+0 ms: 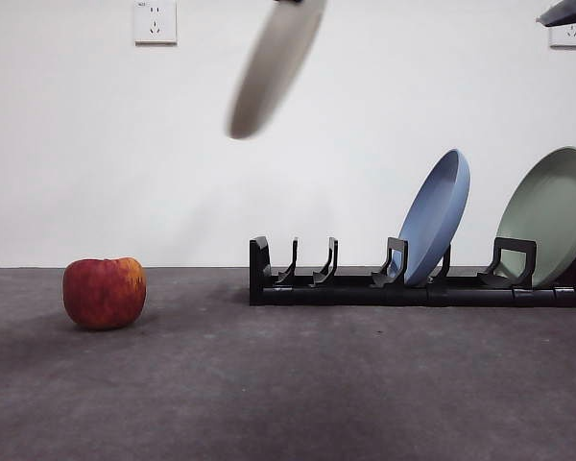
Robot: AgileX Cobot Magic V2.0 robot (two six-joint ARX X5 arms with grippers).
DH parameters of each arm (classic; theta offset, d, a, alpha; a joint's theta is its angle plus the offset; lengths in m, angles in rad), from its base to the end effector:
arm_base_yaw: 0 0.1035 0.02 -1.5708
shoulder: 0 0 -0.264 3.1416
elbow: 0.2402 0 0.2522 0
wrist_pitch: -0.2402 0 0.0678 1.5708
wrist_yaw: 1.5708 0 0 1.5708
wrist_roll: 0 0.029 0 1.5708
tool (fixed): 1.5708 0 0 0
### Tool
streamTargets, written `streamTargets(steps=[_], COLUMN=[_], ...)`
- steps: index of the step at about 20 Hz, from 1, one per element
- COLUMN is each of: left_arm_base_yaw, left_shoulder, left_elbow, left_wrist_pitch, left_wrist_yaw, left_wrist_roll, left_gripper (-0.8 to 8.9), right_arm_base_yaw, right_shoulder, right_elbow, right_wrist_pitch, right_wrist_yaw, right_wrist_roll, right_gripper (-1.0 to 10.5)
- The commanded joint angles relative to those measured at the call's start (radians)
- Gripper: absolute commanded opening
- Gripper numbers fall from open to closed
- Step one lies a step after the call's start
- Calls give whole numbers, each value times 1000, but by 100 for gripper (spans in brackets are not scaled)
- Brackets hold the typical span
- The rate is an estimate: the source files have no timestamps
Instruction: Take the yellow plate from the plate rack,put the plate on the table,take the apple from the table,put the apple in the plate
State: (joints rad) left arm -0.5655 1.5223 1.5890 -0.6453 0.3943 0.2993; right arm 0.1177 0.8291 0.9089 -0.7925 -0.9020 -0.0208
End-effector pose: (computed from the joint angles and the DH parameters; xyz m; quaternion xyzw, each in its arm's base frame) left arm 0.2700 -0.1845 0.3917 0.1509 0.2151 -0.4799 0.8370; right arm 0.1423 0.0397 0.3214 0.1248 0.3176 0.4607 0.8193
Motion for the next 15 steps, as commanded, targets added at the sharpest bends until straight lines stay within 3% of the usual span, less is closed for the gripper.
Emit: streamTargets(steps=[1, 6, 9, 15], left_arm_base_yaw=[-52, -181, -266, -385], left_shoulder=[-10, 11, 51, 169], left_elbow=[-2, -6, -6, -8], left_wrist_pitch=[-171, -381, -415, -451], left_wrist_yaw=[-104, -272, -364, -447], left_wrist_roll=[150, 207, 206, 199], left_gripper=[-7, -6, -6, -6], right_arm_base_yaw=[2, 2, 2, 2], right_shoulder=[-2, -2, -2, -3], right_elbow=[5, 5, 5, 6], right_wrist_pitch=[2, 4, 4, -5], right_wrist_yaw=[-8, -15, -33, -73], right_wrist_roll=[-10, -10, -10, -10], right_gripper=[537, 537, 537, 537])
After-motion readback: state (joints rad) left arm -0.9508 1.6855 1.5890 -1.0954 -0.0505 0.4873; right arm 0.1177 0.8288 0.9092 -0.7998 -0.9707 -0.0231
